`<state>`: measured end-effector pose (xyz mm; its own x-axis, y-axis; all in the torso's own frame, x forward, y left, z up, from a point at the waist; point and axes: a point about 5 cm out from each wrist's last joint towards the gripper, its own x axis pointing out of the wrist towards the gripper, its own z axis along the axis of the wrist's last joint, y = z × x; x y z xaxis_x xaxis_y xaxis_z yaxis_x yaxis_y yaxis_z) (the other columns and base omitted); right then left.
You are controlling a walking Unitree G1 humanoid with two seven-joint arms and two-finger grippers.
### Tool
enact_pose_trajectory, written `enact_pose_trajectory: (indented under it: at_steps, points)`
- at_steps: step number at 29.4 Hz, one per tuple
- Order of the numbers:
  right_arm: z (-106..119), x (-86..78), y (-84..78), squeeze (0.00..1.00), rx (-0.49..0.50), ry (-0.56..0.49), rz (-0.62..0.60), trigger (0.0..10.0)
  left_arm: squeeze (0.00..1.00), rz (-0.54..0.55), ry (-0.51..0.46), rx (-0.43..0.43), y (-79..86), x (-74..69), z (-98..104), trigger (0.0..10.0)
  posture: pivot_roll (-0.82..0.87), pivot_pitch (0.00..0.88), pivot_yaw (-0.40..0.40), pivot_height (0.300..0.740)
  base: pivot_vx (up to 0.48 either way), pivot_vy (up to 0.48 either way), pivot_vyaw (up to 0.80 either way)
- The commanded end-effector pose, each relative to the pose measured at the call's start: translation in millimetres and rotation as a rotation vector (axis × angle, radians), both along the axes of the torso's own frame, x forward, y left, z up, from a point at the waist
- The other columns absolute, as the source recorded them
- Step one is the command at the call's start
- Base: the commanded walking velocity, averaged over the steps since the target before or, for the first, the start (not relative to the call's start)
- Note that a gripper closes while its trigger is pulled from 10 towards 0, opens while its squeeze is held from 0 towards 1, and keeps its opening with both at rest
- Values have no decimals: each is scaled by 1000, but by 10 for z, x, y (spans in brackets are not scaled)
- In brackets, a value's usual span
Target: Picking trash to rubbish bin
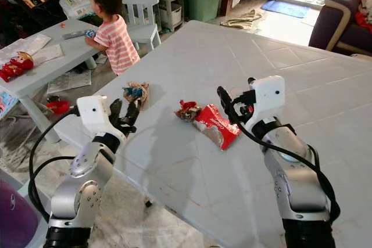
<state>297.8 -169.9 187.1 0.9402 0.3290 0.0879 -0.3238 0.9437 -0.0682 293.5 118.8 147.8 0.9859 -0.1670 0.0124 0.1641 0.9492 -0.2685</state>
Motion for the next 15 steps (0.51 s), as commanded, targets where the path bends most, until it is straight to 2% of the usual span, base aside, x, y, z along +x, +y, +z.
enact_pose_trajectory:
  at_steps: [1,6,9,15]
  points:
    - [22,15,24,0,-1,5,30,10000,0,20,26,17,62,-27,-47,10000,-12,91,-25,740,0,0,0]
    - [3,21,88,0,-7,33,104,10000,0,13,55,32,57,-81,-103,10000,-5,95,-27,740,0,0,0]
    - [-63,-3,175,0,-10,89,202,10000,0,18,73,49,80,-156,-147,10000,-1,98,-27,740,0,0,0]
    - [-184,-7,229,0,-23,144,252,10000,0,13,100,57,99,-239,-198,10000,15,103,-30,740,0,0,0]
